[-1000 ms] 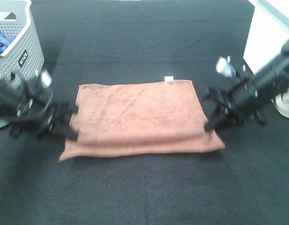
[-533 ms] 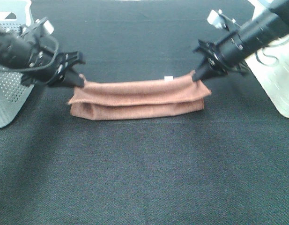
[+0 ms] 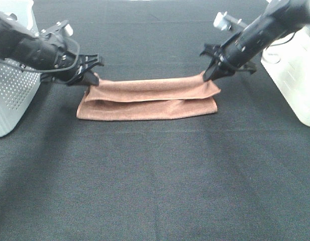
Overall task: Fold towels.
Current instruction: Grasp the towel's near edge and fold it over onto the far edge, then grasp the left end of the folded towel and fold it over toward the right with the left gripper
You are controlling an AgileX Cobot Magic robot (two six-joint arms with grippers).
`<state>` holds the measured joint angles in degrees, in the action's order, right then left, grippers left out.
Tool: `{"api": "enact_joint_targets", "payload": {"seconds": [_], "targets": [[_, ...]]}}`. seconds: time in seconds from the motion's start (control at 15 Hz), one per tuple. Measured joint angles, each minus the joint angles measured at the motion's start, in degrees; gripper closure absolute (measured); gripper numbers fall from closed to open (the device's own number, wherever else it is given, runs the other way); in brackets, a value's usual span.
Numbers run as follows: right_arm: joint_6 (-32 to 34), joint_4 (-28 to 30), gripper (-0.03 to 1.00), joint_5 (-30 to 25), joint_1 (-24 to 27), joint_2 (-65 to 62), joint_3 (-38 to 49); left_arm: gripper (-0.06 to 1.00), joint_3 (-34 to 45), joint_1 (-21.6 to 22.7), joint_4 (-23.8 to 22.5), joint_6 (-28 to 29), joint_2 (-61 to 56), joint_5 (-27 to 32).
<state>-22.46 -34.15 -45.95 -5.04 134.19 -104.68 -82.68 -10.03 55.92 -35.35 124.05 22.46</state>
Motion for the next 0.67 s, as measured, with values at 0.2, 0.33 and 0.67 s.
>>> {"api": "enact_joint_targets", "payload": {"seconds": [0.2, 0.33, 0.67], "targets": [[0.1, 0.0, 0.97, 1.8, 0.0, 1.7, -0.7, 0.91, -3.2, 0.0, -0.6, 0.3, 2.6, 0.1], [0.2, 0.0, 0.86, 3.0, 0.0, 1.7, -0.8, 0.77, -3.2, 0.0, -1.7, 2.4, 2.8, 0.2], [4.1, 0.5, 0.25, -1.8, 0.0, 1.5, -0.8, 0.36, -3.3, 0.0, -12.4, 14.3, 2.6, 2.4]]}}
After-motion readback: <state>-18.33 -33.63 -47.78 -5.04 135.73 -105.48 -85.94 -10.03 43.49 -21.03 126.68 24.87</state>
